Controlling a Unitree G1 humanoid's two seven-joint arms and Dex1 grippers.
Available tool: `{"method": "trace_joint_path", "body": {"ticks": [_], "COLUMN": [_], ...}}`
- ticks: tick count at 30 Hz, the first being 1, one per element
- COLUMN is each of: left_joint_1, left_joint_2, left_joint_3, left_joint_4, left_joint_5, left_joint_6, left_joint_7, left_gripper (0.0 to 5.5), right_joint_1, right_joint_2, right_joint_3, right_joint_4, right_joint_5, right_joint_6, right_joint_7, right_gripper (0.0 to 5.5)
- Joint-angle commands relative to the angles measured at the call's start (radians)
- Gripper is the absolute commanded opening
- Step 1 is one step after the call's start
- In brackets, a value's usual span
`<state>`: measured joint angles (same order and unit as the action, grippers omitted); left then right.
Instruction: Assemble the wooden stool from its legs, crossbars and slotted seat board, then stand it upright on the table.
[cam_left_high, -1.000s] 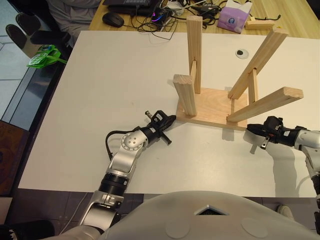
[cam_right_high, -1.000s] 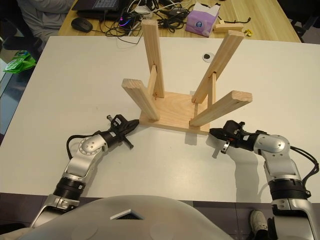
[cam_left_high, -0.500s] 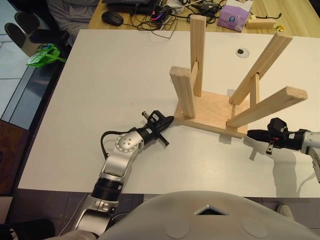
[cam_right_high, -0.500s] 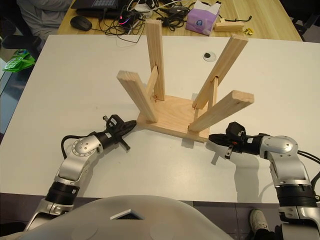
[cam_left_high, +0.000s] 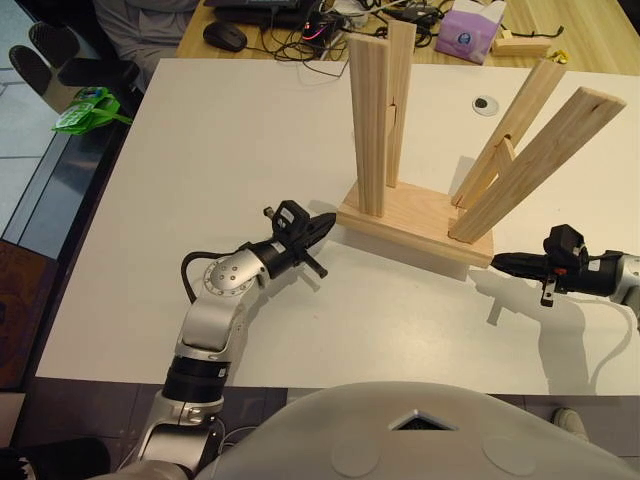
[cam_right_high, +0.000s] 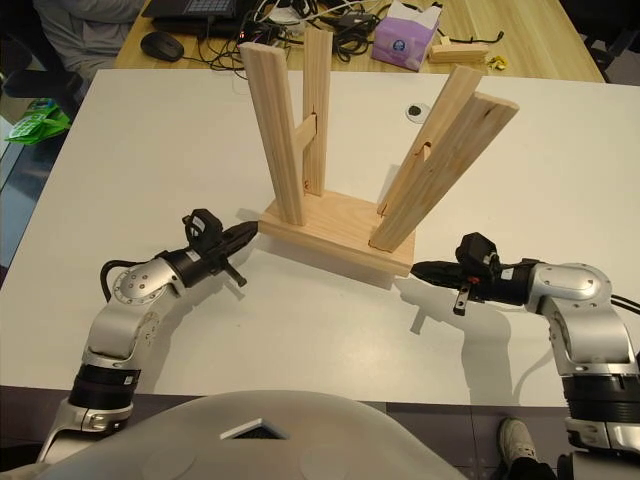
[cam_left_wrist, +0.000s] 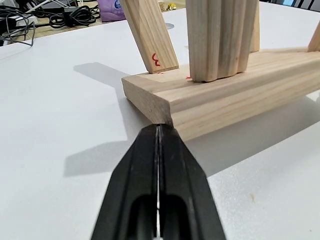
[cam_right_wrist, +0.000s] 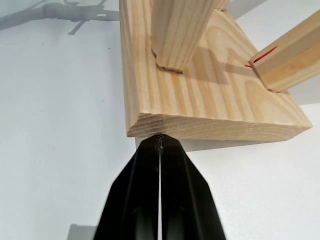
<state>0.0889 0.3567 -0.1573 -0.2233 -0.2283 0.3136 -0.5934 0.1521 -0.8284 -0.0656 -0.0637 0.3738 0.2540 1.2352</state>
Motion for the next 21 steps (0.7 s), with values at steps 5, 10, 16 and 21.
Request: {"method": "trace_joint_path", "body": {"ticks": [5, 10, 16, 21], "left_joint_1": [-0.032, -0.04, -0.046, -0.06], "left_joint_2": [-0.067, -0.071, -0.085, -0.107], "left_joint_3": [-0.04, -0.034, -0.027, 0.006], "left_joint_4": [-0.068, -0.063, -0.068, -0.086], "left_joint_5": [-0.092, -0.099, -0.114, -0.165], "left_joint_6": [0.003, 0.001, -0.004, 0.006], "left_joint_7": [-0.047, -0.044, -0.036, -0.027], "left_gripper": [0.02, 0.02, 0.02, 0.02], "right_joint_1": [-0.059, -0.068, -0.073, -0.086], "right_joint_2": [0.046, 0.055, 0.07, 0.085], "right_joint_3": [-0.014, -0.033, -0.05, -0.077], "right_joint_4": [-0.089, -0.112, -0.129, -0.149], "right_joint_5": [0.135, 0.173, 0.202, 0.25], "right_joint_6": [0.083, 0.137, 0.182, 0.241], "right_joint_7": [0.027, 0.022, 0.02, 0.007], "right_gripper": [0.0, 0.0, 0.0, 0.0]}}
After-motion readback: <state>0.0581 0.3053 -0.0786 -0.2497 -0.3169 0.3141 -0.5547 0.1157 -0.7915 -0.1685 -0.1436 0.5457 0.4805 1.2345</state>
